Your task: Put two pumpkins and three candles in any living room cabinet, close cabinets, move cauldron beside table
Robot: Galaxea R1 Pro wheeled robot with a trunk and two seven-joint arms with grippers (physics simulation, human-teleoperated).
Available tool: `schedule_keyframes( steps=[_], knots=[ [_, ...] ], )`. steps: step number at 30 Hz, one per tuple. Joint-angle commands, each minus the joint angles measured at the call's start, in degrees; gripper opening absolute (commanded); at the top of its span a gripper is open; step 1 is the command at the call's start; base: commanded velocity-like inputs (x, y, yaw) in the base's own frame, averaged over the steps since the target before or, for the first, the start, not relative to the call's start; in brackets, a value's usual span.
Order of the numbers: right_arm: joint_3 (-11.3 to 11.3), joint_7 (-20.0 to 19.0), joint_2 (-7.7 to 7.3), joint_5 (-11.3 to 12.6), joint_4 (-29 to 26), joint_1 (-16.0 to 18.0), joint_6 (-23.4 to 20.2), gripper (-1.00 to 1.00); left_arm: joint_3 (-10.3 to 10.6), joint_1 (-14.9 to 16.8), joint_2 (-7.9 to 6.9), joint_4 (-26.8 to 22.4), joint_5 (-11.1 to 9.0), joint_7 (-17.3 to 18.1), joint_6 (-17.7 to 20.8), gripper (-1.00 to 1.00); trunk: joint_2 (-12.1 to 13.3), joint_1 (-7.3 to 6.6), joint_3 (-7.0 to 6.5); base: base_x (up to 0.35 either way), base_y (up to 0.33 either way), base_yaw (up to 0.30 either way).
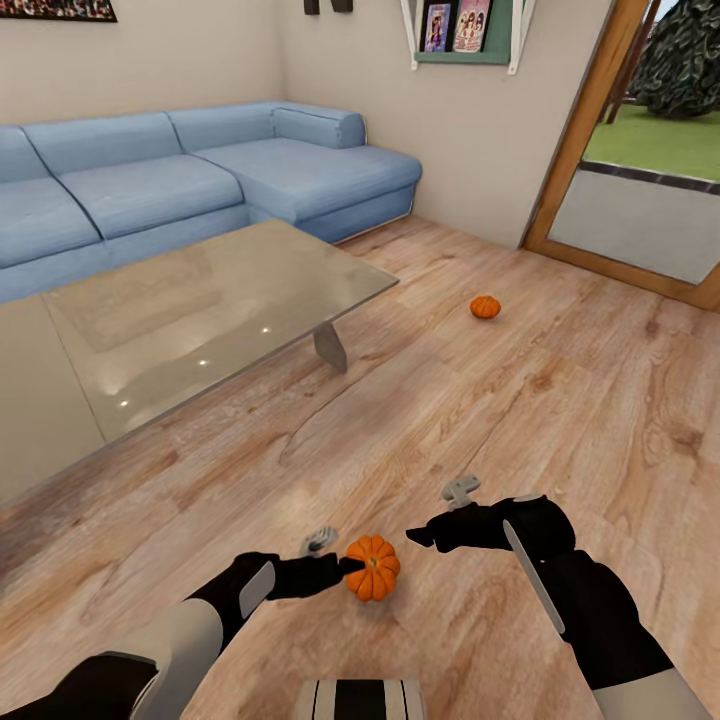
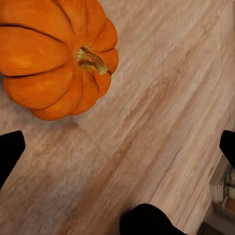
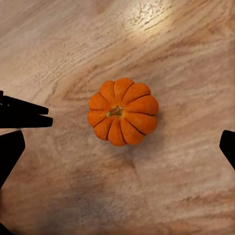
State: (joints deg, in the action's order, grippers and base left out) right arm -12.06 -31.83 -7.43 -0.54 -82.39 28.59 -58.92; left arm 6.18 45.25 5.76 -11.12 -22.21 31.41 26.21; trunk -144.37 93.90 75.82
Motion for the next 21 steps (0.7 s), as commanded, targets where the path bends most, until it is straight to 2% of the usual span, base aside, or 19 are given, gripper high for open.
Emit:
schedule_keyframes(
  steps=[1, 6, 10, 15, 21],
  knots=[
    [-0.1, -0.1, -0.04, -0.1, 0.0, 0.0, -0.2, 1.0, 0.5, 0.0, -0.01, -0.2, -0.6, -0.1, 0.3, 1.0, 0.0, -0.01, 0.04, 0.0, 0.0, 0.0],
    [-0.1, -0.1, -0.04, -0.1, 0.0, 0.0, -0.2, 1.0, 0.6, 0.0, 0.06, -0.4, -0.4, -0.5, -1.6, 1.0, 0.0, -0.01, 0.04, 0.018, 0.0, 0.0],
    [-0.1, -0.1, -0.04, -0.1, 0.0, 0.0, -0.2, 1.0, 0.7, 0.0, 0.14, 0.0, -0.4, -0.6, -3.1, 1.0, 0.0, -0.01, 0.04, 0.208, 0.0, 0.0],
    [-0.1, -0.1, -0.04, -0.1, 0.0, 0.0, -0.2, 1.0, 0.7, 0.0, 0.2, 0.1, -0.4, -0.7, -3.4, 1.0, 0.0, -0.01, 0.04, 0.288, -0.01, 0.0],
    [-0.1, -0.1, -0.04, -0.2, 0.0, 0.0, -0.2, 1.0, 0.7, 0.0, 0.48, 0.1, -0.1, -0.7, -3.4, 1.0, 0.0, -0.01, 0.04, 0.069, -0.007, 0.0]
  ],
)
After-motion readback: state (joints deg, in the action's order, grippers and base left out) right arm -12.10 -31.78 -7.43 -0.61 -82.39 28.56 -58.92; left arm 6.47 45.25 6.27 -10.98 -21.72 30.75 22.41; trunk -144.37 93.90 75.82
